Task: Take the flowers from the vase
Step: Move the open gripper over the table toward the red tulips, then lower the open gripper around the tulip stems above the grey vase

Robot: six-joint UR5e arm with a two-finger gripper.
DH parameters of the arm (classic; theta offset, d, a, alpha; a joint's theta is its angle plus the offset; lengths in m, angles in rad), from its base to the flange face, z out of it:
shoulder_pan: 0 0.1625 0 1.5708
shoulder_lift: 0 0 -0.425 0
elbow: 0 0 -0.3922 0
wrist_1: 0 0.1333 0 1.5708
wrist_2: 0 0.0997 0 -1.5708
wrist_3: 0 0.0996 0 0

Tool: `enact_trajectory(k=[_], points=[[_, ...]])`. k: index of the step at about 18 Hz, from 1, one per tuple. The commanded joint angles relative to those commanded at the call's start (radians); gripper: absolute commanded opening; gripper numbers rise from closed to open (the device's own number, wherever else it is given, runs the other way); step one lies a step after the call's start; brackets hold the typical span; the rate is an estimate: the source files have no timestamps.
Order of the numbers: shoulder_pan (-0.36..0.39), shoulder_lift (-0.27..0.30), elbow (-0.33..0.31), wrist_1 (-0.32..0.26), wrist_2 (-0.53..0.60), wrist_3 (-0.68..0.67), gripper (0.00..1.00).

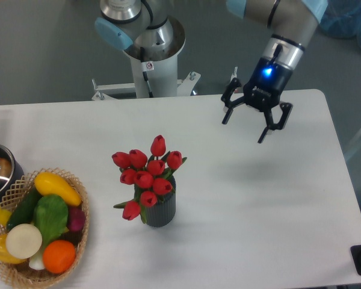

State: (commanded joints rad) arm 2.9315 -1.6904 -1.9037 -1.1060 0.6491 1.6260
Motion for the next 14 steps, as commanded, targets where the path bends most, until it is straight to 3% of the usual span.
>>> enact_trajectory(k=[2,5,14], points=[[-0.024,-0.015,0.0,0.003,-0.032,0.005,1.0],[-0.04,-0.043,-0.002,0.055,-0.032,-0.002,1.0],[-0.089,-0.071,-0.002,0.058,-0.035,-0.003,1.0]])
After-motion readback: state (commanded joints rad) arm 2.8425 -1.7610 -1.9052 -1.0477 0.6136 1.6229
